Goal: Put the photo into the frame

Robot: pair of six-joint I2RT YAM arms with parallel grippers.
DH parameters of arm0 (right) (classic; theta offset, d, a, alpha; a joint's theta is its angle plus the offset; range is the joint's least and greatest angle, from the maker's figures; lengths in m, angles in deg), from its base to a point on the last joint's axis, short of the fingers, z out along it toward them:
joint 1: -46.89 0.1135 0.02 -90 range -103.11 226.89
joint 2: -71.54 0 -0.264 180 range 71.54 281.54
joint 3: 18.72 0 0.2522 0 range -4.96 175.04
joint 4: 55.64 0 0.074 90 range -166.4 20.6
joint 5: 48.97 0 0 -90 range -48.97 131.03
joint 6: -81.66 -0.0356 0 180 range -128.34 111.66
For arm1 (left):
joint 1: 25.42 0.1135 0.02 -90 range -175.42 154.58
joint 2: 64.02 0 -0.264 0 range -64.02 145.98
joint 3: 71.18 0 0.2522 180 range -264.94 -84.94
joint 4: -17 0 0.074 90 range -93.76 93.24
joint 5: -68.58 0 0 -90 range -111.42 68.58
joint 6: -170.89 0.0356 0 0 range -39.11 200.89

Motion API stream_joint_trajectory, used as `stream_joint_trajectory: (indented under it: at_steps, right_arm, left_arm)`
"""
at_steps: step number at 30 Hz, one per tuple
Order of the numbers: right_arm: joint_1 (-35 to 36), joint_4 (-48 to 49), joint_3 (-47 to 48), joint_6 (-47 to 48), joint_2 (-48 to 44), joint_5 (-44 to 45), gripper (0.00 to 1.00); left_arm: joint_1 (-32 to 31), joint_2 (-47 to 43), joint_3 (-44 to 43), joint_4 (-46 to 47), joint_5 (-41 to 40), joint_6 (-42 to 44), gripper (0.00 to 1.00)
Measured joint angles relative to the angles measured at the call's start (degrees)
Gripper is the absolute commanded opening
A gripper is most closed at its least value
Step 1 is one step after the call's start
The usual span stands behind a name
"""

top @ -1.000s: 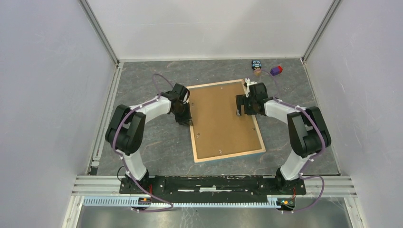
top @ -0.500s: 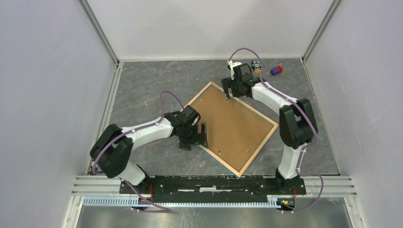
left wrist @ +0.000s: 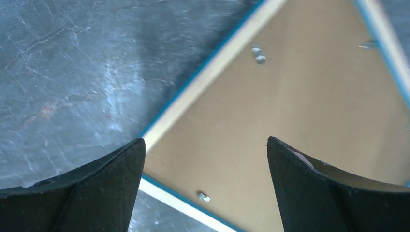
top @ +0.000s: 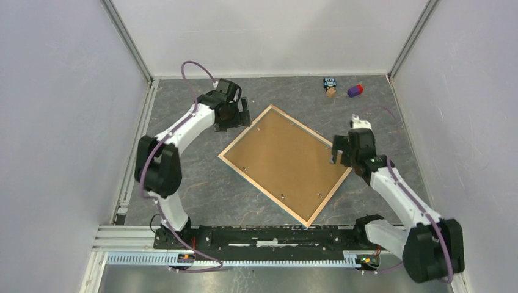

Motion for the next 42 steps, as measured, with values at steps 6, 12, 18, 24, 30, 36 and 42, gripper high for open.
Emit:
stream_joint_trajectory:
  at_steps: [6,12,18,24,30,36,42]
  right_arm:
    - [-9.16,1.33,-10.84,-3.15,-7.19,-3.87,0.96]
    - [-9.27,3.91,-14.21,-2.60,-4.92,-12.96,0.93]
    - [-9.38,10.56,-14.71,-0.31,-0.70,-18.71,0.92]
    - [-5.75,14.21,-8.57,2.84,9.79,-18.84,0.89]
    - [-1.77,12.48,2.67,4.83,21.97,-17.97,0.88]
    - [1.97,5.99,1.81,6.21,15.28,-16.65,0.89]
    - [7.30,2.14,-3.13,8.07,6.23,-15.02,0.80]
  left_arm:
    - [3.56,14.32,-4.90,-3.69,1.27,4.63,1.00]
    - [4.04,17.40,-3.87,-6.95,3.63,7.56,0.80]
    - [4.48,14.32,1.03,-7.13,5.84,8.92,0.42]
    - [5.01,7.26,10.29,-10.03,2.01,11.74,0.21]
    - [4.66,4.87,13.70,-13.79,-3.19,14.62,0.02]
    - [4.04,3.65,15.30,-12.52,-4.57,14.62,0.02]
    - [4.04,3.63,15.28,-12.55,-5.05,14.62,0.02]
